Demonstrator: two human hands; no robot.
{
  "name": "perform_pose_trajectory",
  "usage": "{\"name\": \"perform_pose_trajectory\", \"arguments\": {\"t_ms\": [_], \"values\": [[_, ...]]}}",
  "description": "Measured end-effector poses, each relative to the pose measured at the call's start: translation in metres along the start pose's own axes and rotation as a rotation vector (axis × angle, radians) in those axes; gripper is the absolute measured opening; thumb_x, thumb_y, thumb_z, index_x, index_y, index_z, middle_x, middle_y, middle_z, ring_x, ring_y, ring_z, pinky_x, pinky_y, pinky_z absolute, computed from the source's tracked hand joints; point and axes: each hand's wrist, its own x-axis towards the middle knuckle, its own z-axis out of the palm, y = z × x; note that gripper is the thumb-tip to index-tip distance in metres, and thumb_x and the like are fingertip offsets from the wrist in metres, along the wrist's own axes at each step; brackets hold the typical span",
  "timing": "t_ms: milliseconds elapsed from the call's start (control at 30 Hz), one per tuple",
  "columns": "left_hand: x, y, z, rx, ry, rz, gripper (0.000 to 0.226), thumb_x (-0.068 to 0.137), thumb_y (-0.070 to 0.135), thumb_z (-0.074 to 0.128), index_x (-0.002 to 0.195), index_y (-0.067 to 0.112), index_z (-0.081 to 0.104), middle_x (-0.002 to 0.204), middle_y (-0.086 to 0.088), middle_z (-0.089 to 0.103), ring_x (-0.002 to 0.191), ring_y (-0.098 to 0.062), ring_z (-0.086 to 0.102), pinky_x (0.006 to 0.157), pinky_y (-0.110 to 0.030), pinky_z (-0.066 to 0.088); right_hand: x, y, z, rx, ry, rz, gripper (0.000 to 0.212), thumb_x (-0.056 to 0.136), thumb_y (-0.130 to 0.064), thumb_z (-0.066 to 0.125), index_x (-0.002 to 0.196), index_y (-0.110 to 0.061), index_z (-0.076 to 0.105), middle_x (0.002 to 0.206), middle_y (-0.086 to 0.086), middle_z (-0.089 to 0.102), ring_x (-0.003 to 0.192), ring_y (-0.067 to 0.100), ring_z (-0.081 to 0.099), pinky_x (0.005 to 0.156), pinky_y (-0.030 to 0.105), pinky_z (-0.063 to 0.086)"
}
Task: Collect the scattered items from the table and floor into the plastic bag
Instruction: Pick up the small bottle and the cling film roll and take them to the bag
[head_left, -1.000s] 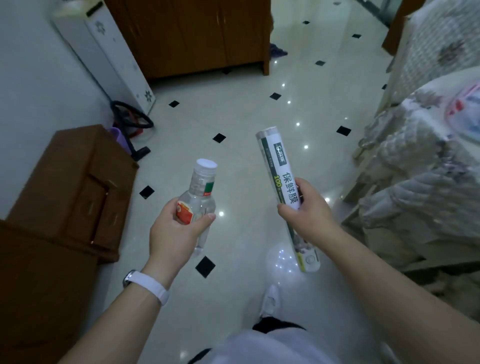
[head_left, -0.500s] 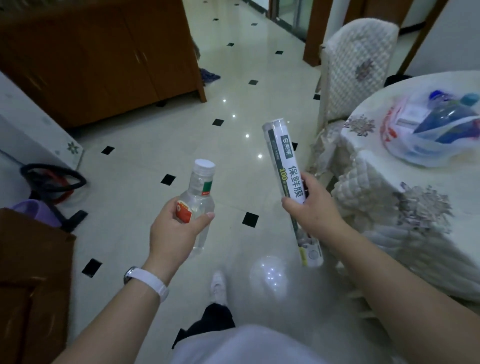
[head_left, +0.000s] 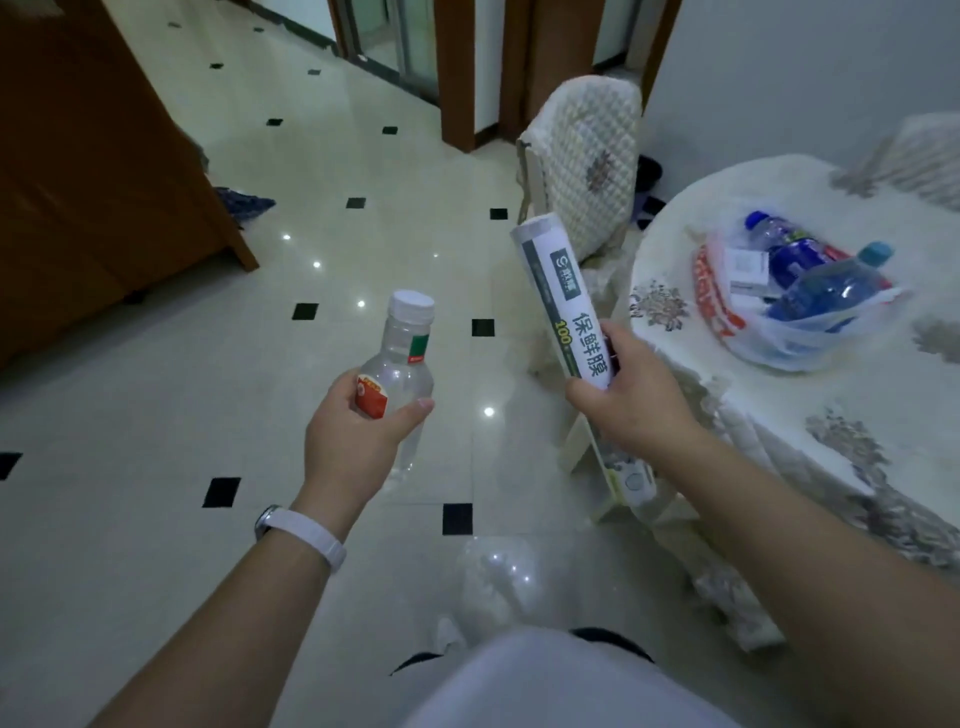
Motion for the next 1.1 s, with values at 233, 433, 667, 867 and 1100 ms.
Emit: {"name": "perform_pose_trajectory", "arguments": {"t_ms": [233,433,667,867,1100], "values": [[0.089,0.018,0.030,-0.016,-0.165,0.033,0.032,0.071,0.035,0.085,0.093,0.027,0.064,0.080,0.012,0.064,0.070,-0.003,0.059,0.065,-0.027,0.044,0.060,0.007,-0.003,-0.036,0.109,0.114,0.042,0.079,-0.030,0.069,0.115,-0.041,0.049,0.095,-0.012,0.065,0.078,0.001,0.063,0.065,0.030,0.056],[0.162,0.032,0.082,0.051,-0.272,0.055,0.035,0.068,0.038,0.086,0.087,0.021,0.063,0.083,-0.008,0.065,0.071,-0.021,0.059,0.072,-0.039,0.052,0.132,0.024,-0.010,-0.002,0.207,0.139,0.035,0.079,-0.029,0.068,0.108,-0.040,0.051,0.089,-0.012,0.065,0.074,0.002,0.061,0.058,0.023,0.047],[0.251,0.078,0.154,0.122,-0.357,0.107,0.032,0.068,0.034,0.087,0.090,0.027,0.065,0.076,0.013,0.067,0.068,-0.003,0.060,0.065,-0.032,0.048,0.236,0.057,-0.039,0.123,0.283,0.228,0.036,0.080,-0.029,0.068,0.111,-0.035,0.051,0.092,-0.011,0.064,0.078,0.007,0.063,0.063,0.030,0.054],[0.314,0.126,0.230,0.097,-0.422,0.184,0.032,0.067,0.029,0.088,0.089,0.030,0.066,0.078,0.014,0.069,0.067,0.001,0.062,0.067,-0.027,0.048,0.304,0.077,-0.092,0.120,0.371,0.255,0.033,0.079,-0.025,0.066,0.108,-0.032,0.051,0.089,-0.006,0.065,0.073,0.010,0.063,0.060,0.032,0.053],[0.355,0.173,0.321,0.131,-0.644,0.307,0.041,0.068,0.025,0.089,0.065,0.028,0.048,0.051,0.025,0.052,0.048,0.004,0.046,0.053,-0.023,0.035,0.324,0.113,-0.138,0.150,0.580,0.394,0.032,0.081,-0.024,0.068,0.105,-0.035,0.052,0.092,-0.008,0.066,0.080,0.008,0.063,0.069,0.032,0.054]]}}
